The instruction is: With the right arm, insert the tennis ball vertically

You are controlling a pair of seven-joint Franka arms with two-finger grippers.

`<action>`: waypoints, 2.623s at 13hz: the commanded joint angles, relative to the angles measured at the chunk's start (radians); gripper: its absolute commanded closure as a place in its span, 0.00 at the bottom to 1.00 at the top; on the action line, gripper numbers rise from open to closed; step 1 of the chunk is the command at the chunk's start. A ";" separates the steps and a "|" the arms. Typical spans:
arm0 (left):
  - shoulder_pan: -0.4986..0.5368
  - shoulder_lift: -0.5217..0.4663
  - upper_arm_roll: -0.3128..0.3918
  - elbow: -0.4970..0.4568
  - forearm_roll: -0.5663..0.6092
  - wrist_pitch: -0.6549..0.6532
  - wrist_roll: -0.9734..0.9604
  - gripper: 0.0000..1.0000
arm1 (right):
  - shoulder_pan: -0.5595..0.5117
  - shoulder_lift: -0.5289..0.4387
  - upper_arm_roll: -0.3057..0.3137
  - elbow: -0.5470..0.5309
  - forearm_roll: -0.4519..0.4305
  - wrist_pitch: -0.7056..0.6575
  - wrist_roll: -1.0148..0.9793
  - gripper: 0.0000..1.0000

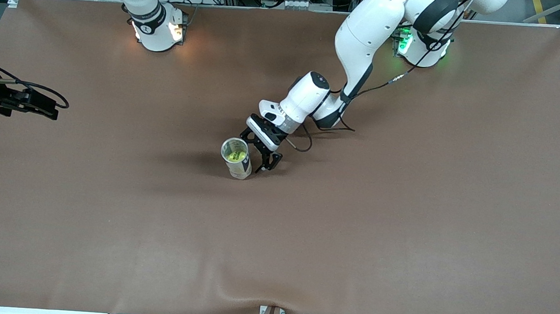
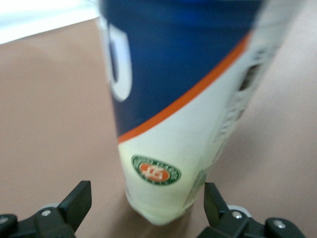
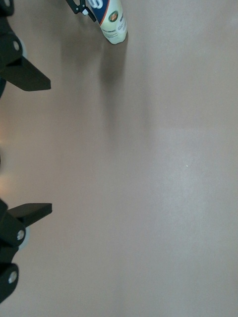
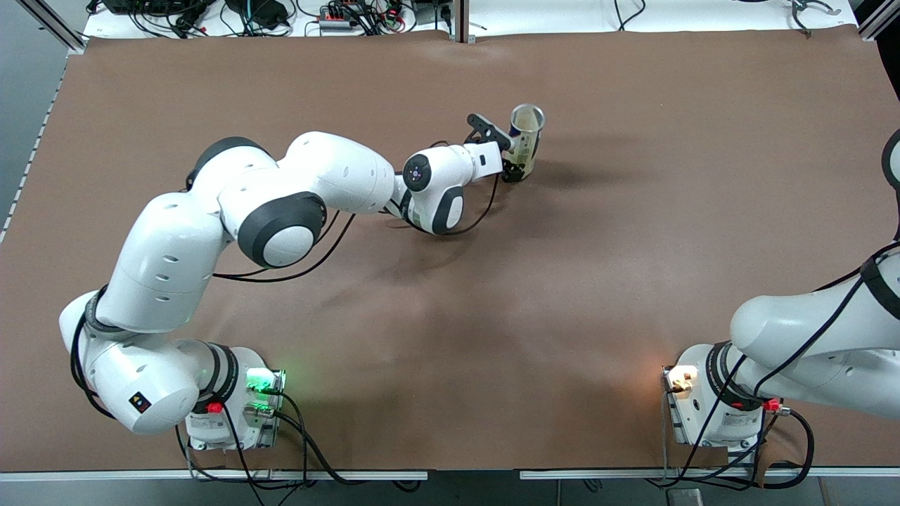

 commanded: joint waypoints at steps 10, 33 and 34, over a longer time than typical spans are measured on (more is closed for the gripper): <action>0.035 -0.227 0.005 -0.203 -0.073 -0.252 -0.007 0.00 | 0.515 -0.083 -0.597 0.008 0.112 0.015 -0.008 0.00; 0.678 -0.518 0.246 0.363 0.174 -1.850 -0.110 0.00 | 0.722 -0.374 -0.871 -0.374 0.203 0.374 -0.197 0.00; 0.677 -0.540 0.256 0.364 0.179 -1.883 -0.168 0.00 | 0.728 -0.374 -0.871 -0.374 0.200 0.369 -0.197 0.00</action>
